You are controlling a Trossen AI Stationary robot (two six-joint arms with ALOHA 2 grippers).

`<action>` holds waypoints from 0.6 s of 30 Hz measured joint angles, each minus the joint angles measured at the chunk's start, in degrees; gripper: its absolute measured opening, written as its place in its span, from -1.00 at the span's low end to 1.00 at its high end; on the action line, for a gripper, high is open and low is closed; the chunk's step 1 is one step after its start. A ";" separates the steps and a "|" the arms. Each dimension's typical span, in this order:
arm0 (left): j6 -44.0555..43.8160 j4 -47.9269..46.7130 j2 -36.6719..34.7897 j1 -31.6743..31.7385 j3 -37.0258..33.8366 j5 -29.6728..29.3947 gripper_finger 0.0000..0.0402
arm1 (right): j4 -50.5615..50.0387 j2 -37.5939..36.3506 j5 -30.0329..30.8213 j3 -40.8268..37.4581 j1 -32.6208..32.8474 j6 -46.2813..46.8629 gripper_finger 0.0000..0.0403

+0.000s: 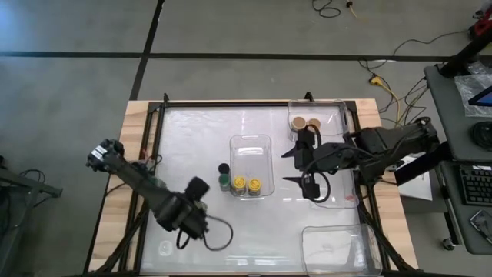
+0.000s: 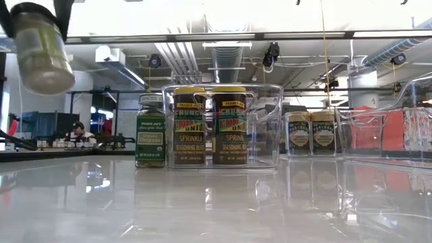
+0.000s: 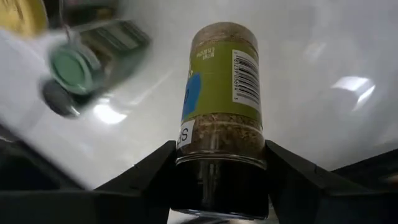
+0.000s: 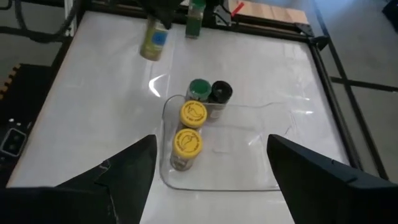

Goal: Sort spices by type
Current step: Put the left black seasoning bottle into the middle right transparent bin

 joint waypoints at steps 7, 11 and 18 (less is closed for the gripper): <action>9.57 -0.43 6.49 -0.29 0.43 -17.08 -0.04 | -0.34 0.47 1.79 -0.02 3.36 6.48 0.42; 11.38 0.66 9.71 -0.78 3.33 -18.79 -0.04 | -0.30 1.21 1.79 -0.02 6.01 10.14 0.38; 14.17 0.83 12.64 -4.35 10.41 -18.55 -0.04 | 0.13 5.12 5.04 -0.02 11.20 17.70 0.27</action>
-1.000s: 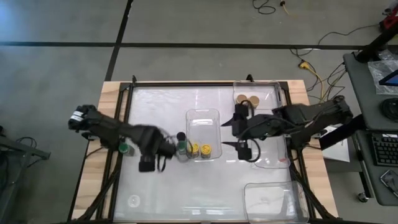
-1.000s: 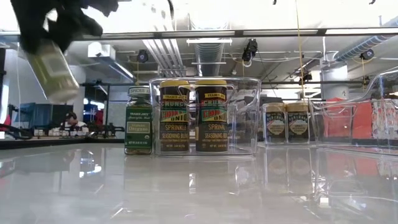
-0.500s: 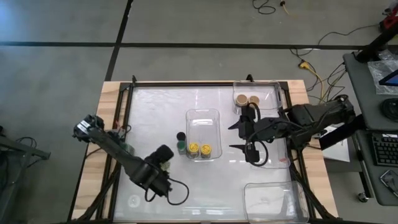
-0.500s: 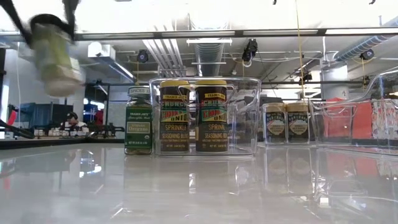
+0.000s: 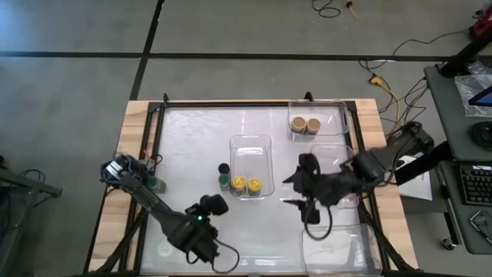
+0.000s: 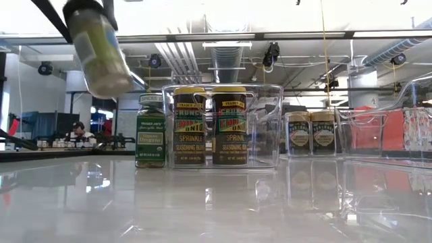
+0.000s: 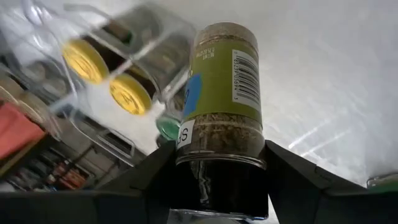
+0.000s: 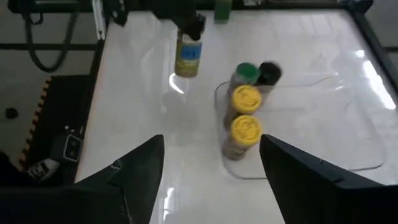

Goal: Sort spices by type
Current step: Put the left black seasoning bottle into the middle right transparent bin

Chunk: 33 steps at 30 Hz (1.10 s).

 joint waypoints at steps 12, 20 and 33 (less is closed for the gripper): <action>6.75 3.59 3.47 -4.02 -1.20 3.33 -0.04 | 6.74 10.37 0.63 0.13 6.00 8.14 0.09; 6.63 0.64 7.09 -4.27 -2.80 3.14 -0.04 | 8.86 13.99 0.40 0.13 6.10 11.12 0.20; 4.98 0.72 7.12 -3.69 -9.60 4.68 -0.03 | 11.20 15.27 0.81 0.22 6.22 10.89 0.36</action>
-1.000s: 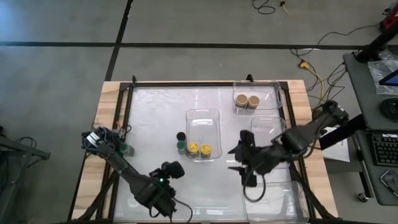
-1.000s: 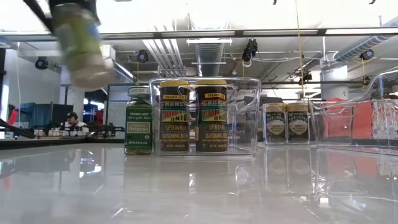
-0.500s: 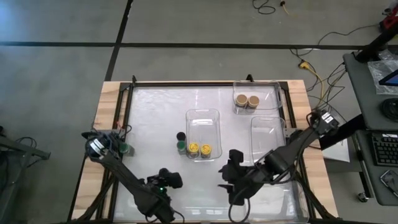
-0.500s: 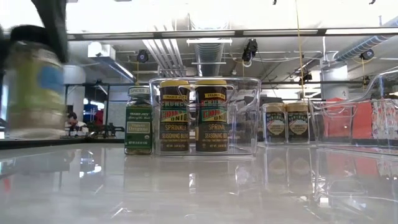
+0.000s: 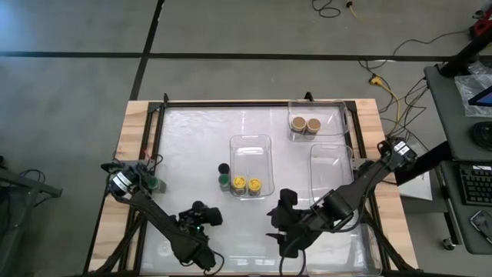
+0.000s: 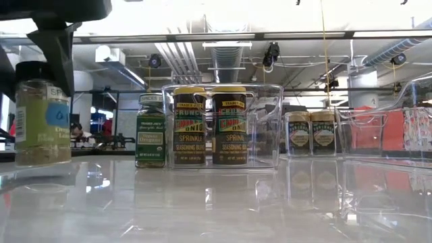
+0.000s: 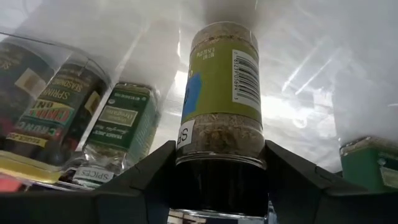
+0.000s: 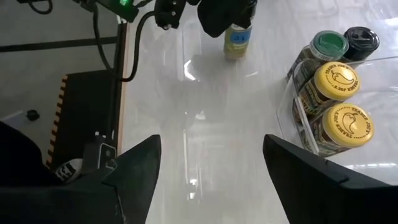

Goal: Sort spices by type
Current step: Put the left black seasoning bottle into the middle right transparent bin

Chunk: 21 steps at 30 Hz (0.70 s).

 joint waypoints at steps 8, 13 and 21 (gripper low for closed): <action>0.09 3.48 -0.02 0.02 -0.59 -0.88 0.02 | 0.86 0.00 0.03 0.00 0.00 -0.61 0.45; 2.38 4.71 -0.02 0.02 -0.94 -2.05 0.02 | 1.30 0.00 0.14 0.00 0.00 -0.67 0.49; 3.85 4.76 -0.02 0.20 -0.94 -6.09 0.02 | 1.35 0.00 0.12 0.00 0.00 -0.44 0.47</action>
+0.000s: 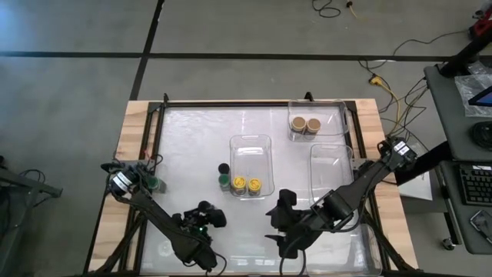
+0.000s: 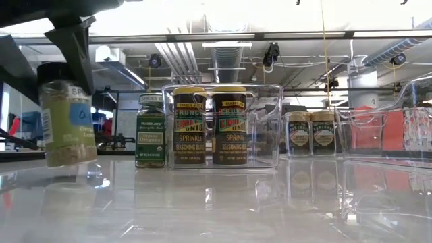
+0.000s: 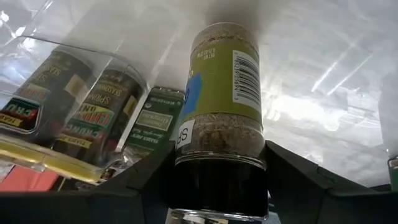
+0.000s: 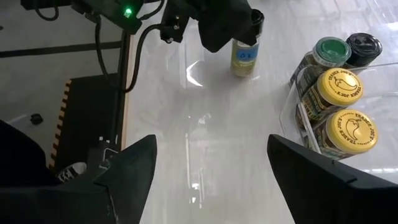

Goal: Sort spices by type
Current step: Put the left black seasoning bottle into the middle right transparent bin

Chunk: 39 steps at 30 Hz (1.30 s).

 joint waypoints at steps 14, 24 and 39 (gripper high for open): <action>9.26 1.99 1.30 2.03 -0.72 -4.65 0.02 | 0.09 0.02 0.00 -0.10 0.00 -0.04 0.48; 11.29 3.70 1.57 2.25 -0.76 -3.47 0.03 | 0.12 0.02 -0.02 -0.12 0.00 -0.08 0.55; 6.97 6.77 1.60 2.21 -1.31 -6.33 0.41 | 0.10 0.02 -0.07 -0.15 0.00 -0.01 0.56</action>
